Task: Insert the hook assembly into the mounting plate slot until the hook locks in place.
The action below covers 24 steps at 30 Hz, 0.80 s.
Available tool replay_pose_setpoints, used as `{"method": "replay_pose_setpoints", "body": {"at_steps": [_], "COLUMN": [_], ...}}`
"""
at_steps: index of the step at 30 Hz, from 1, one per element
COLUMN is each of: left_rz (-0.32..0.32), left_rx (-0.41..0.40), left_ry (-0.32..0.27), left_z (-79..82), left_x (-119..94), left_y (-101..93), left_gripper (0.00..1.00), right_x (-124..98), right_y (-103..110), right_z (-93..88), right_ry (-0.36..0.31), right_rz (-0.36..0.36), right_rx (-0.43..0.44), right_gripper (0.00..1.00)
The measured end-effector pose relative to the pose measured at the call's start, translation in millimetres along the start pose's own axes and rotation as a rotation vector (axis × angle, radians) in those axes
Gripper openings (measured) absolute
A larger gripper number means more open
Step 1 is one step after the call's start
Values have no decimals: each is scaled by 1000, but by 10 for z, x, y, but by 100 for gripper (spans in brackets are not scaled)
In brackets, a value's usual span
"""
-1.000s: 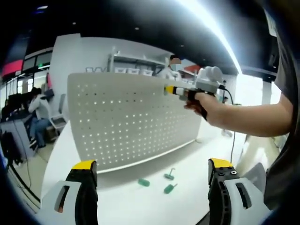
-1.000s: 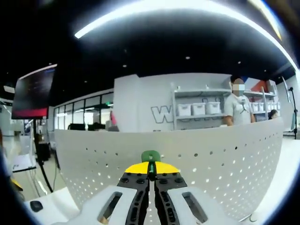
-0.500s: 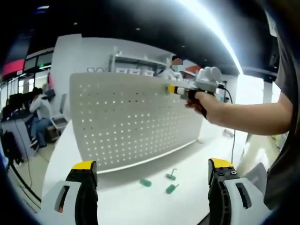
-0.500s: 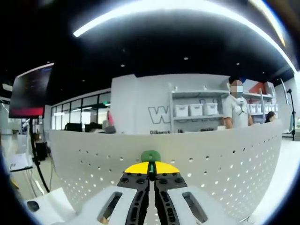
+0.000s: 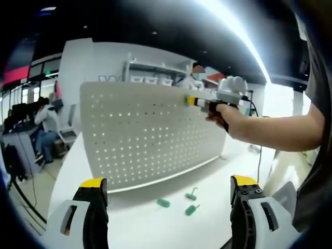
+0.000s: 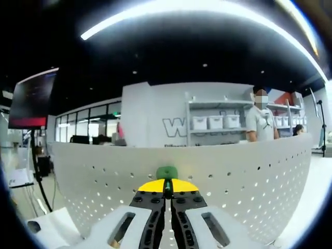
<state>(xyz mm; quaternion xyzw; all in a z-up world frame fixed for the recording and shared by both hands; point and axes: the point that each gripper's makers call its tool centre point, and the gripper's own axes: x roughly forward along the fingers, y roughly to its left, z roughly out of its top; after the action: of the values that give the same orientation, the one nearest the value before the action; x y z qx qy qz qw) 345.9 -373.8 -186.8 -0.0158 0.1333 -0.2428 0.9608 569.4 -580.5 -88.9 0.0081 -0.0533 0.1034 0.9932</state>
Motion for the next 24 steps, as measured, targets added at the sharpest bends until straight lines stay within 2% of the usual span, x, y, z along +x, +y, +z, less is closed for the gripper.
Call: {"method": "replay_pose_setpoints", "body": {"at_steps": [9, 12, 14, 24], "left_rz": [13, 13, 14, 9], "left_rx": [-8, -3, -5, 0], "left_ry": [0, 8, 8, 9], "left_z": [-34, -57, -61, -37], "left_x": [-64, -73, -74, -47], "left_y": [11, 11, 17, 39], "left_gripper": [100, 100, 100, 100], "right_x": [-16, -10, -5, 11], "right_y": [-24, -29, -32, -40], "right_z": [-25, -61, -103, -110], "right_ry": [-2, 9, 18, 24], "right_rz": [-27, -33, -36, -41], "right_rx": [22, 4, 51, 23], "right_gripper": [0, 0, 0, 0]}}
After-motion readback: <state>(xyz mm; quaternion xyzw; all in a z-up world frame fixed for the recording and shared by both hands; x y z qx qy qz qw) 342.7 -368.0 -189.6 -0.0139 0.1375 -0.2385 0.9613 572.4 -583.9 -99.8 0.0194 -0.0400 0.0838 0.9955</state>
